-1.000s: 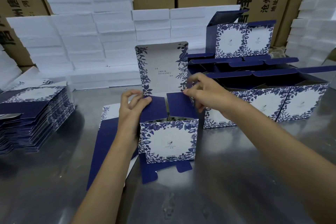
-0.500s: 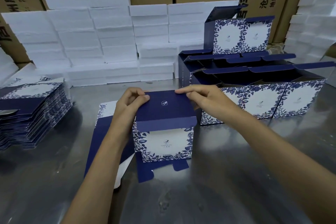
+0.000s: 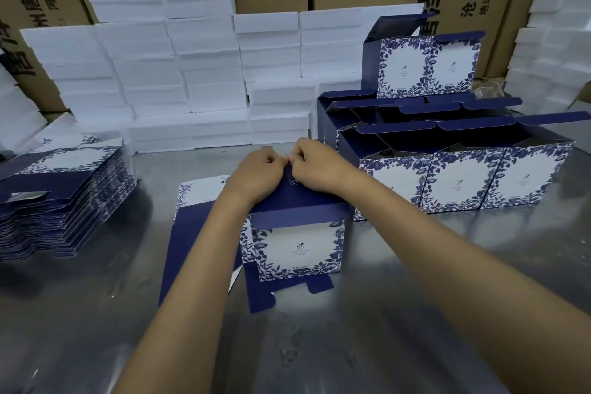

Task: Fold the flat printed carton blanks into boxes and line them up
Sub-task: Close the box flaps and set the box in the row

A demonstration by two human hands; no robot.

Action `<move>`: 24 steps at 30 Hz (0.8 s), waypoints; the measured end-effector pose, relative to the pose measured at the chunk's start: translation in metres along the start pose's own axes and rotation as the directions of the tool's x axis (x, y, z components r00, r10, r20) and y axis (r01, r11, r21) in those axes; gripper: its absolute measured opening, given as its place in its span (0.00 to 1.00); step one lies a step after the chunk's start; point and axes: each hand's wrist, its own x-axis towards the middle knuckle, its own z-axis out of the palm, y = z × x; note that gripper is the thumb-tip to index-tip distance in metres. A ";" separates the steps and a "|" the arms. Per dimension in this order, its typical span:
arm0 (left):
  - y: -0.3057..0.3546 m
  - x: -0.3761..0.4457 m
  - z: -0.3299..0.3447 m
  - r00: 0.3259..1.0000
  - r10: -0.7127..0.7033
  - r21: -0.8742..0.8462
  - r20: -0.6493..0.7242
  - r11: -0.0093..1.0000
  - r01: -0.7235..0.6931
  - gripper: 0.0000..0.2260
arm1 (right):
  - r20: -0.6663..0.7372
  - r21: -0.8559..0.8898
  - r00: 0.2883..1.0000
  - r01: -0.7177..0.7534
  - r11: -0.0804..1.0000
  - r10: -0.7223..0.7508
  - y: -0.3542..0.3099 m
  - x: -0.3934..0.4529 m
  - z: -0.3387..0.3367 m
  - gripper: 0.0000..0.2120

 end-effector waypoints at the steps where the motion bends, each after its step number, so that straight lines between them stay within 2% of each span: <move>1: -0.001 0.001 0.001 1.000 0.003 -0.026 -0.009 1.000 -0.003 0.12 | 0.006 -0.008 1.000 0.000 1.000 0.000 0.000 -0.002 -0.001 0.03; 6: -0.001 0.000 0.003 1.000 0.020 -0.081 -0.004 0.997 -0.020 0.11 | 0.031 -0.040 0.999 -0.009 0.999 0.010 -0.004 -0.010 -0.004 0.10; 11: -0.002 -0.004 0.002 0.995 -0.077 -0.174 -0.066 0.983 0.064 0.10 | -0.038 -0.054 0.997 -0.068 0.996 0.066 -0.001 -0.010 0.000 0.04; 16: -0.002 -0.004 0.002 0.995 -0.083 -0.171 -0.054 0.983 0.073 0.11 | -0.023 -0.083 0.993 -0.119 0.989 0.117 -0.001 -0.010 -0.001 0.05; 19: -0.003 -0.004 0.002 0.992 -0.106 -0.130 -0.068 0.987 0.096 0.11 | -0.061 -0.040 0.987 -0.151 0.988 0.149 0.000 -0.012 -0.001 0.13; 21: -0.004 -0.004 0.002 0.989 -0.108 -0.059 -0.098 0.993 0.102 0.12 | -0.094 -0.014 0.977 -0.193 0.981 0.191 0.003 -0.011 0.000 0.15; 24: -0.004 -0.003 0.003 0.987 -0.098 -0.010 -0.127 0.995 0.098 0.15 | -0.085 0.036 0.971 -0.221 0.975 0.223 0.007 -0.009 0.000 0.05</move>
